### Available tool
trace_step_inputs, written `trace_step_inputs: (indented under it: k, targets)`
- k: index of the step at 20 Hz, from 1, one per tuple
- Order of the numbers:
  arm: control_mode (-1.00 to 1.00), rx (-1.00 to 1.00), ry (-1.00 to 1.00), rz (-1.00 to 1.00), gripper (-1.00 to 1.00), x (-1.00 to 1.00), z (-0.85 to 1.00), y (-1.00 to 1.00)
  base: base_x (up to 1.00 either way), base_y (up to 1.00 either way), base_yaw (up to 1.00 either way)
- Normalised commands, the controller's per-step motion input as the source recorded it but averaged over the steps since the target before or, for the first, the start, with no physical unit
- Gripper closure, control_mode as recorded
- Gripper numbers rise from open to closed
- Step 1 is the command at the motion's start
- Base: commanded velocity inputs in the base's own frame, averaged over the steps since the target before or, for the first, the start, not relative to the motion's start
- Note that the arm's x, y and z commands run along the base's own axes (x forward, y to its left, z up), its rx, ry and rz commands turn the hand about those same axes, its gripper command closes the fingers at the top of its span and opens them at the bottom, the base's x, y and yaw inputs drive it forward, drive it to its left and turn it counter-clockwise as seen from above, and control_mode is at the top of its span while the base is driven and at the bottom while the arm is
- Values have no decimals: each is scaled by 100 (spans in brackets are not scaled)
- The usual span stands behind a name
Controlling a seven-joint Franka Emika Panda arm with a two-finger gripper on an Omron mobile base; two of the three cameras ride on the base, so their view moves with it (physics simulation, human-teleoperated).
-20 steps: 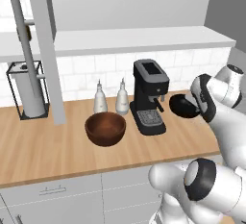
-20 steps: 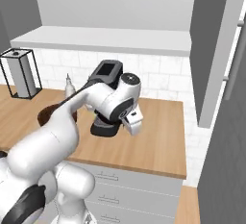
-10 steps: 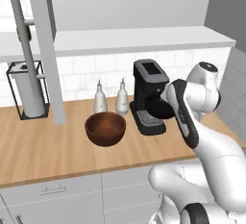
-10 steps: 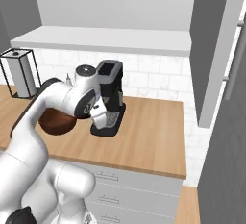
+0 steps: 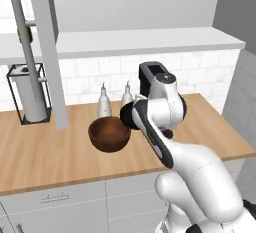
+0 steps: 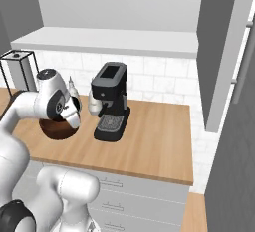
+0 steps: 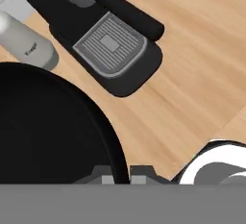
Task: Pick up the bowls on the counter and stack them on top of one another in the open cabinet. Place the smaller bowl on top of the larger bowl.
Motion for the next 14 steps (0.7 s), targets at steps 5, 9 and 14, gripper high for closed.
trace_step_inputs:
  k: [5, 9, 14]
  targets:
    - [-100, -3, 12, -8, 100, 80, -1, 100, 0, 0, 0]
    - [-100, -2, 13, -2, 100, 32, -8, 75, 0, 0, 0]
    - [-100, 0, 18, 0, 100, 23, -54, 31, 0, 0, 0]
